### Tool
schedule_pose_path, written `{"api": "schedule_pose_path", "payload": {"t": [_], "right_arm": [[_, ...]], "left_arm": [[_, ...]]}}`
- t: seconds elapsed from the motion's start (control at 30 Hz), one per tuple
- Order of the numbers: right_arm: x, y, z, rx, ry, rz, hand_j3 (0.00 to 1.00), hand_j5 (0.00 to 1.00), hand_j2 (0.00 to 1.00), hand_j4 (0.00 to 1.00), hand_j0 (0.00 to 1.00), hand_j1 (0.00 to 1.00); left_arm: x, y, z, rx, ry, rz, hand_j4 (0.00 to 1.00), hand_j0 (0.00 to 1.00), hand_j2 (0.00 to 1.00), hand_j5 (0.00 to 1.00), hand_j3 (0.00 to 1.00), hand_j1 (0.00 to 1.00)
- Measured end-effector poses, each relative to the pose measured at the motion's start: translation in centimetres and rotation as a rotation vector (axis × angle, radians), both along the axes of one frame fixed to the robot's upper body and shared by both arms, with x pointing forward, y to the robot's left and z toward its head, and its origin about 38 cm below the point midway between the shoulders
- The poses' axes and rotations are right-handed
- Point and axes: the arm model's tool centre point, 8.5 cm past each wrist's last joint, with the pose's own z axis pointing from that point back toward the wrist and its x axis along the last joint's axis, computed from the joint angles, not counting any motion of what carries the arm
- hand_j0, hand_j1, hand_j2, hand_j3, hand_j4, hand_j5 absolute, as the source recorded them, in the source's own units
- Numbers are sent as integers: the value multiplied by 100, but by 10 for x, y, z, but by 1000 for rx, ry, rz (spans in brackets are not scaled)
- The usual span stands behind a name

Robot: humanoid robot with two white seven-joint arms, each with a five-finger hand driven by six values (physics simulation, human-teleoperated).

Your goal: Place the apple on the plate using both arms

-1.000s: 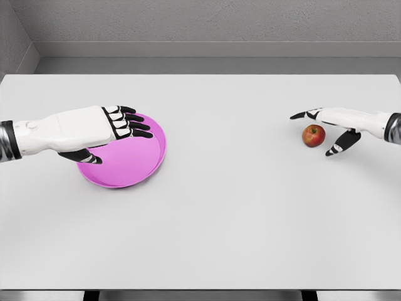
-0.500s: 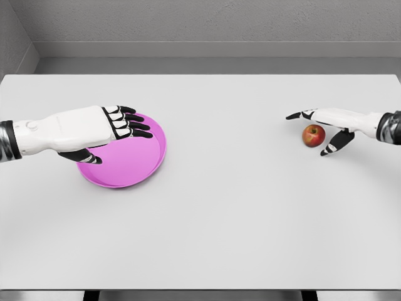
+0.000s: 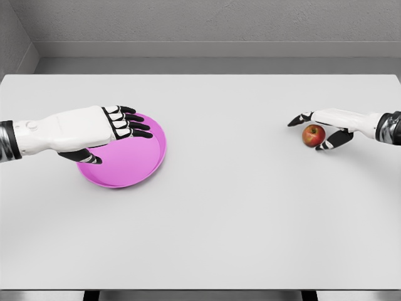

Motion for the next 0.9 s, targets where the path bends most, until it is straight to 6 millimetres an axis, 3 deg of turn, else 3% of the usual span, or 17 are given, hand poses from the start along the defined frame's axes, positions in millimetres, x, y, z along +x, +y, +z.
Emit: {"api": "schedule_pose_path", "payload": {"t": [0.1, 0.27, 0.63, 0.77, 0.9], "right_arm": [[0, 1, 0, 2, -1, 1, 64, 64, 64, 64, 64, 64], [1, 4, -1, 8, 0, 5, 45, 45, 45, 45, 45, 45], [7, 13, 8, 19, -22, 19, 36, 36, 36, 36, 36, 36], [15, 42, 23, 36, -66, 87, 28, 28, 28, 28, 28, 28], [6, 100, 50, 47, -148, 264, 22, 22, 22, 22, 22, 22]], "left_arm": [[0, 0, 0, 0, 0, 0, 100, 100, 100, 100, 100, 100], [0, 0, 0, 0, 0, -1, 100, 100, 100, 100, 100, 100], [0, 0, 0, 0, 0, -1, 100, 100, 100, 100, 100, 100], [0, 0, 0, 0, 0, -1, 100, 100, 100, 100, 100, 100], [0, -1, 0, 0, 0, -1, 100, 100, 100, 100, 100, 100]]}}
